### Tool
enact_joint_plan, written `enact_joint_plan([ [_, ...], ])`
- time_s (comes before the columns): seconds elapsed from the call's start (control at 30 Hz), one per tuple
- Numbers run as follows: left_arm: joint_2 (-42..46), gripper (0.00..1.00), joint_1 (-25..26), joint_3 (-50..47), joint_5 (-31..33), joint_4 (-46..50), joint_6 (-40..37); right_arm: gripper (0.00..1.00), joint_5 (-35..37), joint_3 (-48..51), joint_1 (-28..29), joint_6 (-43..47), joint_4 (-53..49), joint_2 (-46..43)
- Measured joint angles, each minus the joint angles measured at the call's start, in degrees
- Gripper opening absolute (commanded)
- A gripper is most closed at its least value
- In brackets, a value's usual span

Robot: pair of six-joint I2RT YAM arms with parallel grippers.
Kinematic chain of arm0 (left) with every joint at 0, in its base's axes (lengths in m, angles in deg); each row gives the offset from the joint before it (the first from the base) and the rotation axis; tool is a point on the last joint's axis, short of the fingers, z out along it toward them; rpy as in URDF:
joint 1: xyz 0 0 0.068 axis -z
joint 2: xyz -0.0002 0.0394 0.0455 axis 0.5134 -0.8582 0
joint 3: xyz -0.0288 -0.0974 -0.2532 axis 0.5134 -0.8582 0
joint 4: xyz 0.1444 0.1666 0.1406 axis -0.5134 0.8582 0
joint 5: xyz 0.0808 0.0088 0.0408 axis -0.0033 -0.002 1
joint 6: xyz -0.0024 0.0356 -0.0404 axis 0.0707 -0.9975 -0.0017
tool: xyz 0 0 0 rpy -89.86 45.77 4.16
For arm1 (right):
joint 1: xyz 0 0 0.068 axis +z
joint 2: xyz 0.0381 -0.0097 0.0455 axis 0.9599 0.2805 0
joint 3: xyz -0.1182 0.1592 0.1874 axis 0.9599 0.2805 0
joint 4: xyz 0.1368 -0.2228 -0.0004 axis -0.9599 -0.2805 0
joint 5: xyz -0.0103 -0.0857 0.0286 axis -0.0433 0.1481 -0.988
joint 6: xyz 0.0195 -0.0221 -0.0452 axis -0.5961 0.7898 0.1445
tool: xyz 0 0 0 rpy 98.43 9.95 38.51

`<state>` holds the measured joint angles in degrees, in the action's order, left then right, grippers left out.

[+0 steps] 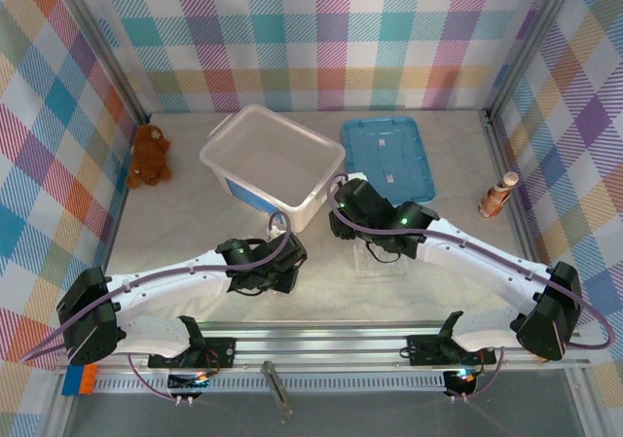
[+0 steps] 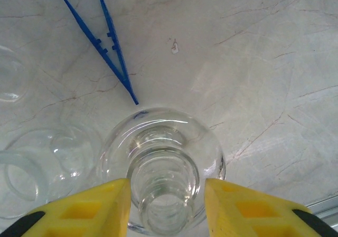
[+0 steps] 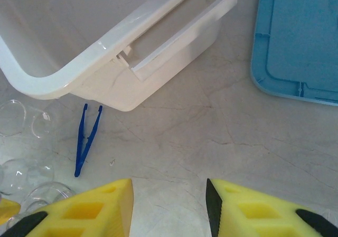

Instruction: Organize the chemistry lab equipment

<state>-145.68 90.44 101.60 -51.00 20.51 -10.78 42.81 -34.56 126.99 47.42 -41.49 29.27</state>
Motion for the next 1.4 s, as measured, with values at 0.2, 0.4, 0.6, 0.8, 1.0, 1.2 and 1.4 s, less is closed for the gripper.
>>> enact_joint_plan([
  [0.2, -0.8, 0.37, 0.0, 0.0, -0.6, -0.1, 0.0, 0.4, -0.5, 0.2, -0.1, 0.0, 0.0, 0.0],
  [0.4, -0.8, 0.36, 0.0, 0.0, -0.5, 0.0, 0.0, 0.4, -0.8, 0.7, -0.3, 0.0, 0.1, 0.0],
  [0.6, -0.8, 0.32, 0.0, 0.0, -0.5, 0.2, 0.0, 0.4, -1.3, 0.9, -0.4, -0.2, 0.5, 0.0],
  [0.8, -0.8, 0.3, 0.0, 0.0, -0.5, 0.2, 0.0, 0.4, -1.4, 1.1, -0.4, -0.2, 0.5, 0.0],
  [1.0, -0.9, 0.23, 0.0, 0.1, 0.0, 0.3, 0.0, 0.4, -1.6, 1.2, -0.4, -0.2, 0.5, 0.0],
  [1.2, -0.9, 0.21, 0.0, 0.5, 0.5, 0.8, -0.7, 0.4, -1.6, 1.5, -0.5, -0.2, 0.9, 0.0],
  [1.4, -0.9, 0.2, 0.1, 2.3, 0.8, 2.6, -1.6, 0.4, -1.6, 1.5, -0.5, -0.2, 0.9, 0.0],
])
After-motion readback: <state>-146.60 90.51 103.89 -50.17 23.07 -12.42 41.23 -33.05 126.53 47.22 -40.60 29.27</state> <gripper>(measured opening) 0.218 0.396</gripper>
